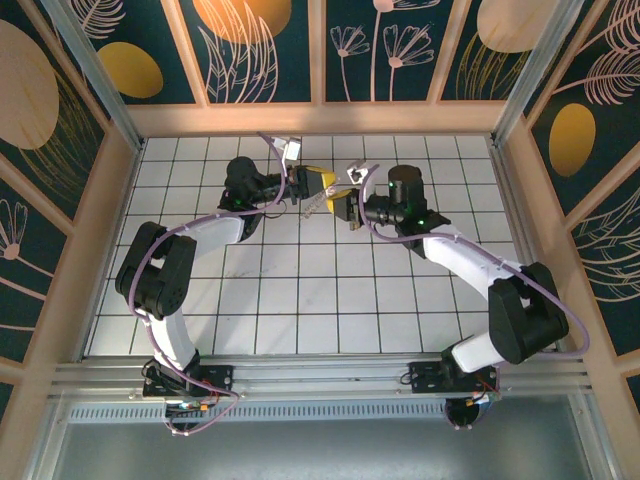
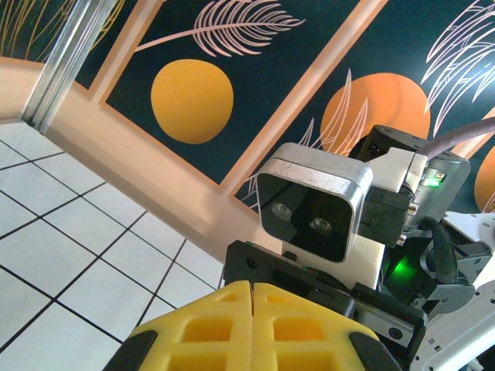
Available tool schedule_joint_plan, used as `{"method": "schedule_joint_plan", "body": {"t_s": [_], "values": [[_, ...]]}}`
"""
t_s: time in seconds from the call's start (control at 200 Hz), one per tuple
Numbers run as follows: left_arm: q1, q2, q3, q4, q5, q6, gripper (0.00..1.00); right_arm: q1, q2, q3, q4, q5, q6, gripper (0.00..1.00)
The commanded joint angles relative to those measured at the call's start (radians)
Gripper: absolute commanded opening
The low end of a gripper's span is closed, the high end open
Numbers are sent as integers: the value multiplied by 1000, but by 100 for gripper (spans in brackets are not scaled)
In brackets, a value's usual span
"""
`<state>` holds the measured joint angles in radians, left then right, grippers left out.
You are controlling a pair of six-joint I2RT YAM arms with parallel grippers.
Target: Put the keys on the keyring
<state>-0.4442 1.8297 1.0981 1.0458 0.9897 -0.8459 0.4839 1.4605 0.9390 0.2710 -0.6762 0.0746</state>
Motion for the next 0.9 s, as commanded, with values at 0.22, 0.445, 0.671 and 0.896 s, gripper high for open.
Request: {"method": "schedule_joint_plan", "body": {"t_s": [0.22,0.445,0.671,0.896], "values": [[-5,8,19,84,13,-21,0,-1,0,24,-44,-12,-30,7],[-5,8,17,90,7,-26,0,-70,-127,-102,49,-25,55,43],[-6,8,7,145,-6,-66,0,-149,-281,-228,185,-34,171,46],[-7,0,-7,175,-16,-85,0,-162,-311,-196,272,-40,242,46]]}}
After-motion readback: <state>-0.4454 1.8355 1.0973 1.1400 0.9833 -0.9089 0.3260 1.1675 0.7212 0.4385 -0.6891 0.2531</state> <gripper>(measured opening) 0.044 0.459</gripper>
